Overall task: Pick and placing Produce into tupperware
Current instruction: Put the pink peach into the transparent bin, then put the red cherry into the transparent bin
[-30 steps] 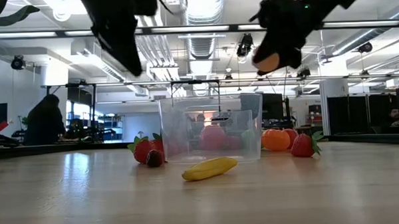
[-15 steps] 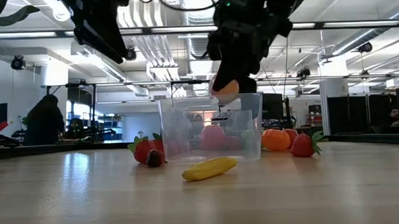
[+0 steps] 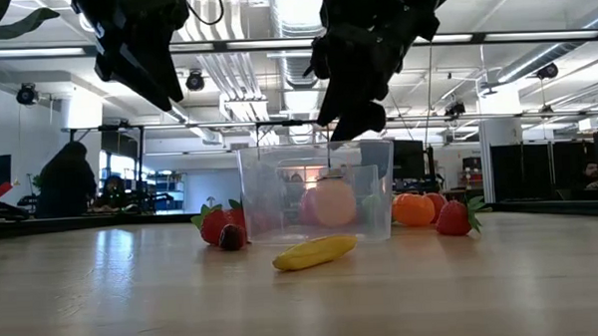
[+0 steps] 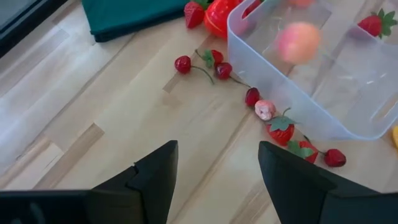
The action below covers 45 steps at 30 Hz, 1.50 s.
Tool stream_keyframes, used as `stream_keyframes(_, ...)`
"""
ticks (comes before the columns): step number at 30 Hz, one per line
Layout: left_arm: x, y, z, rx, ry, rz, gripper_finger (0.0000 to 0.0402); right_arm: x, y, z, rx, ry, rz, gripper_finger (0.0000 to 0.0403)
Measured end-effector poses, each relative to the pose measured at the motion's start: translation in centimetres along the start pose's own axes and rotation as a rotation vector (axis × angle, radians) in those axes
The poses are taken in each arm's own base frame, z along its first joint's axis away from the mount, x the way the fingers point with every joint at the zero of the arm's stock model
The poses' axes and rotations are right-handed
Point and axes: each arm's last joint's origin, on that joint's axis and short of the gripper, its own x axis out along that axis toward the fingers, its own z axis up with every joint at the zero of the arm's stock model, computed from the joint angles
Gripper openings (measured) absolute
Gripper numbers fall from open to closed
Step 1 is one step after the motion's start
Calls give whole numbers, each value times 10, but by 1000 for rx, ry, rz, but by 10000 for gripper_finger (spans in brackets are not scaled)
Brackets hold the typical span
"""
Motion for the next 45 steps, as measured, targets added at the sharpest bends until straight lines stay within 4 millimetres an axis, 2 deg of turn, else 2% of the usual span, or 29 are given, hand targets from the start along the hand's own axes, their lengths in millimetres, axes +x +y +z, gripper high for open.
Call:
stream_keyframes(6, 0, 0, 2, 24, -9, -7, 209, -11, 0, -1, 1, -11, -59, 336)
stream_keyframes(8, 3, -5, 4, 73, -23, -40, 209, -20, 2, -1, -1, -27, -79, 344)
stream_keyframes(11, 15, -13, 1, 245, -20, -114, 209, -40, 3, -2, -18, -53, -130, 352)
stream_keyframes(14, 35, -17, -4, 364, -37, -132, 209, -63, 2, -5, -31, -77, -228, 356)
stream_keyframes(16, 49, -12, -6, 372, -6, -92, 209, -82, 1, -7, -29, -118, -283, 356)
stream_keyframes(19, 65, 3, 2, 319, 31, -51, 209, -109, 1, -14, -18, -176, -307, 356)
stream_keyframes(22, 78, 18, 18, 308, 19, -73, 209, -132, 1, -24, 18, -234, -307, 357)
stream_keyframes(26, 99, 35, 38, 418, -53, -96, 209, -153, -1, -41, 59, -296, -303, 357)
stream_keyframes(30, 125, 49, 47, 509, -28, -128, 209, -162, -2, -61, 133, -330, -297, 357)
stream_keyframes(36, 161, 51, 37, 722, 89, -154, 209, -163, -7, -85, 221, -347, -280, 357)
stream_keyframes(41, 178, 46, 45, 765, 93, -137, 209, -160, -10, -97, 267, -338, -278, 357)
stream_keyframes(45, 187, 48, 50, 790, 103, -121, 209, -157, -11, -99, 279, -329, -280, 357)
